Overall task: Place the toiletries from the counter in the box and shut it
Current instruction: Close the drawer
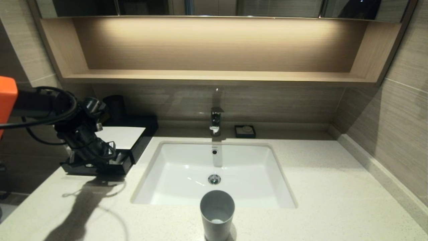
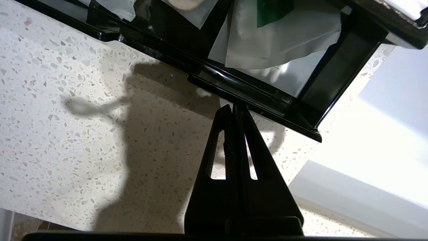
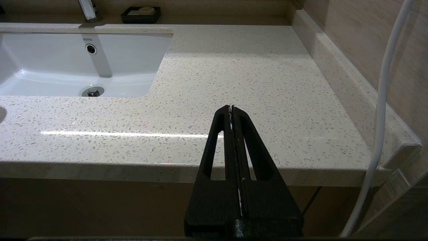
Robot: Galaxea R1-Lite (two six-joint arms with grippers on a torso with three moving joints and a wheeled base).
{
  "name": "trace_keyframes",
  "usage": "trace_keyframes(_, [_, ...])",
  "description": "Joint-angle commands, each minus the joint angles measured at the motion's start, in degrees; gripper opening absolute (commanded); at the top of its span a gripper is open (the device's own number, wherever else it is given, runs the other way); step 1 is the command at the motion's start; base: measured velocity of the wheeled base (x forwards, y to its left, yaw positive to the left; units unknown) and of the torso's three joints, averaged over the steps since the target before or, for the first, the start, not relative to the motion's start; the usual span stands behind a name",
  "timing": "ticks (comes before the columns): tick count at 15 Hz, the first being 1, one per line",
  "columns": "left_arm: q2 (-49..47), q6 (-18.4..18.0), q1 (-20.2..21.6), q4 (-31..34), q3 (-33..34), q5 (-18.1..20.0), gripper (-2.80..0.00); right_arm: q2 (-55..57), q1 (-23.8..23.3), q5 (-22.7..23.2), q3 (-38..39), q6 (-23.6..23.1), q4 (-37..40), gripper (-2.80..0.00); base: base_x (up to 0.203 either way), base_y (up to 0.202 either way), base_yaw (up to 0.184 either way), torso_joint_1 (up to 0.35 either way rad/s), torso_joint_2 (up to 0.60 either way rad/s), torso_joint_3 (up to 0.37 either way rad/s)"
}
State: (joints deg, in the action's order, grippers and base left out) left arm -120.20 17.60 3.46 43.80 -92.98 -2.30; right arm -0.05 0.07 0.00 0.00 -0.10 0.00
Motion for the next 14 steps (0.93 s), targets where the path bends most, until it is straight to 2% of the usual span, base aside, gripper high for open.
trace_keyframes(1, [-0.6,0.6,-0.1,0.2,-0.9,0.0,-2.80,0.0,0.0,0.0,0.1,-0.1,0.0,-2.80,0.000,0.000,0.000,0.000,0.00,0.000])
trace_keyframes(14, [-2.6,1.8,-0.1,0.0,-4.4,0.0,-2.80,0.0,0.0,0.0,0.1,0.0,0.0,-2.80,0.000,0.000,0.000,0.000,0.00,0.000])
